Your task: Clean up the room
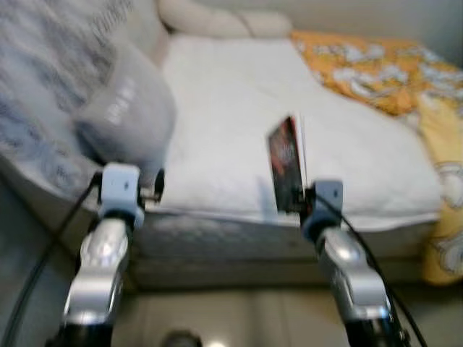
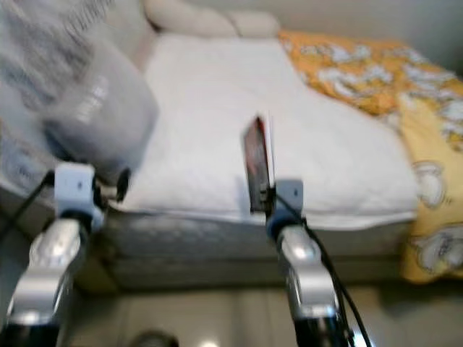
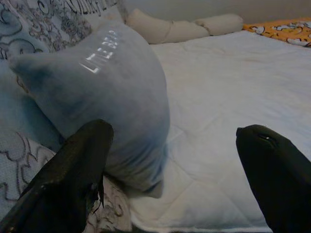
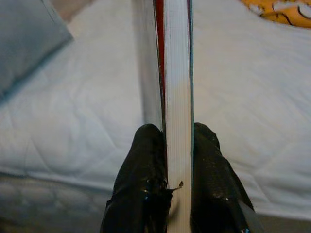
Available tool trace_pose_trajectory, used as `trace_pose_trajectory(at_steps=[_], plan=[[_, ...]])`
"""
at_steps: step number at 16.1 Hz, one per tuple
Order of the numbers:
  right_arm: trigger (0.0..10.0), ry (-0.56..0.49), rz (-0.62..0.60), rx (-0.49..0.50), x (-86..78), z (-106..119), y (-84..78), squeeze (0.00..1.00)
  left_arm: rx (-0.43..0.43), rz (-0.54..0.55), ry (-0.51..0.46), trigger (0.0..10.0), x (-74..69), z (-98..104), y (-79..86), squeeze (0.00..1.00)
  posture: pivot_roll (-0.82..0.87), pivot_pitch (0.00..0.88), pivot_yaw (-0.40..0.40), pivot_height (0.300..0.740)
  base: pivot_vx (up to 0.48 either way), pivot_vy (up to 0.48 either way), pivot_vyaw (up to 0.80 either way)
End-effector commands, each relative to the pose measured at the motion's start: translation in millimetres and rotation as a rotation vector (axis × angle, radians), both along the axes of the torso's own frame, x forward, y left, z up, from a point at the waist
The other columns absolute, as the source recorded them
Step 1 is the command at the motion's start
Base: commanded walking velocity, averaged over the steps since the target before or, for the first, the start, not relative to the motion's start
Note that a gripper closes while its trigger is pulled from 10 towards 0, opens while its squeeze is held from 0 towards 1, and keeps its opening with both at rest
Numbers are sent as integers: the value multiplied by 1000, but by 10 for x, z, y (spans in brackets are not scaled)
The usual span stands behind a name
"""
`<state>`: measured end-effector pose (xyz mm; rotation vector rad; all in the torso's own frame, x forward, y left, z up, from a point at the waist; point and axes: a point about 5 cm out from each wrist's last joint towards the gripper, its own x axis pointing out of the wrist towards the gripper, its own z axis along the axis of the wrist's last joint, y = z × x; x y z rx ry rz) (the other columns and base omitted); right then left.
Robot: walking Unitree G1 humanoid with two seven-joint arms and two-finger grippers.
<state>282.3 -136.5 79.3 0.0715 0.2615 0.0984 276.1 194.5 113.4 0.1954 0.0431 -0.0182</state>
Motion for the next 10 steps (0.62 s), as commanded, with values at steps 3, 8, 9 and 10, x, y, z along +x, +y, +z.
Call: trace_pose_trajectory(at_steps=[3, 8, 9, 10], plan=[[10000, -34, -29, -12, 12, 57, -70, 0, 7, -66, -35, 10000, 42, 82, -117, 357, -49, 0, -43, 740, 273, 0, 0], [10000, -39, -27, -18, 19, 59, -71, 0, 1, -112, -73, 10000, 58, 169, -173, 357, -47, 0, -43, 740, 269, 0, 0], [10000, -39, -27, -18, 21, 60, -73, 0, 0, -114, -75, 10000, 59, 175, -178, 357, -47, 0, -43, 740, 277, 0, 0], [10000, -40, -26, -20, 28, 64, -76, 0, 0, -115, -78, 10000, 64, 181, -185, 357, -46, 0, -45, 740, 281, 0, 0]])
